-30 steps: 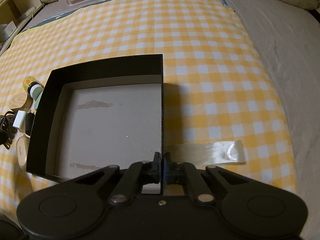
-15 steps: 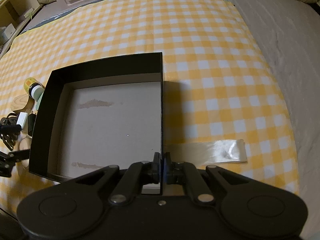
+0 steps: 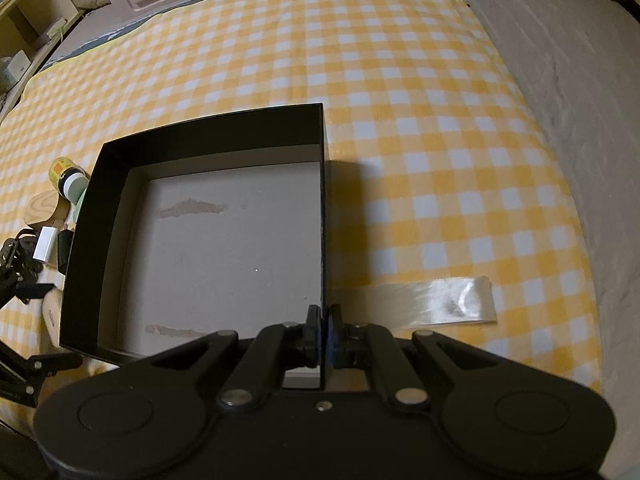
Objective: Organize rigid objects
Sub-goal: 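Grasp the beige KINYO earbud case with the left tool, then carry the earbud case into the box with the left tool and release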
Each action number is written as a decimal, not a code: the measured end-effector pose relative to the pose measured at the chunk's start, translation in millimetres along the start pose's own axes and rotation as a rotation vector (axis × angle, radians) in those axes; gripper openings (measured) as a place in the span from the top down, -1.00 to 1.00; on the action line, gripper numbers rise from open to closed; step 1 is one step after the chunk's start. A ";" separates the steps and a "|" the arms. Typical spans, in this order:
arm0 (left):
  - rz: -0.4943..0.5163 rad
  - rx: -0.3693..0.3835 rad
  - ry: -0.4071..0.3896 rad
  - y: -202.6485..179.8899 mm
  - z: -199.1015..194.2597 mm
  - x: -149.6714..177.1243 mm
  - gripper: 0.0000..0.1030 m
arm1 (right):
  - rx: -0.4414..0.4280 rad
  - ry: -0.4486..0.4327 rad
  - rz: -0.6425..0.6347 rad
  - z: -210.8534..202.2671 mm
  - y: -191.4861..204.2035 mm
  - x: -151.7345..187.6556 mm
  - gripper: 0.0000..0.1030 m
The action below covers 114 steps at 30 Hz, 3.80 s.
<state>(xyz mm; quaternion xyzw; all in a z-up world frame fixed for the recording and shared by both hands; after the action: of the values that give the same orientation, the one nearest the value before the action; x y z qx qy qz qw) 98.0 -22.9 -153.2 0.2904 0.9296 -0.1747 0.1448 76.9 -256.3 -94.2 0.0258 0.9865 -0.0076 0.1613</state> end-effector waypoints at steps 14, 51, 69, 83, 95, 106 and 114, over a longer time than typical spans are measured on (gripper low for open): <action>0.136 0.004 0.094 -19.8 -6.1 9.5 -0.70 | 0.034 0.014 -0.015 1.4 9.8 -3.0 0.94; 0.121 -0.128 0.068 -19.3 -10.8 1.3 -0.69 | 0.047 -0.006 -0.062 -14.4 11.9 -5.4 0.95; 0.084 -0.020 -0.214 -86.1 -43.6 -71.0 -0.69 | 0.051 0.036 -0.069 10.1 14.7 -4.2 0.94; 0.057 -0.074 -0.152 -91.1 7.1 -97.5 -0.69 | 0.040 0.041 -0.063 15.0 16.3 -5.8 0.94; 0.278 -0.180 -0.248 -91.2 40.2 -131.3 -0.69 | 0.014 0.045 -0.053 15.3 21.7 -3.5 0.93; -0.239 -0.007 -0.193 -52.3 65.8 -149.8 -0.70 | -0.007 0.050 -0.054 15.6 20.3 -3.3 0.92; -0.429 0.084 -0.206 -44.4 53.5 -145.3 -0.96 | -0.009 0.052 -0.057 15.8 20.7 -1.9 0.91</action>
<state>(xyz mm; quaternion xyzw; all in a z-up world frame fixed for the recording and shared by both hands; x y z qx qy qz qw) 195.5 -150.1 -136.6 0.0728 0.9422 -0.2688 0.1861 84.8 -236.1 -108.7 -0.0029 0.9907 -0.0072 0.1356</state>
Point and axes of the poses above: each gripper's, at about its wrist camera, not at the fingertips, and z roughly the way its jaws point, y to its left, x to its underside, the point moved 2 cm from there along z, roughly the way its jaws point, and after that the axes turned 6 degrees about x, right-handed, at the moved point
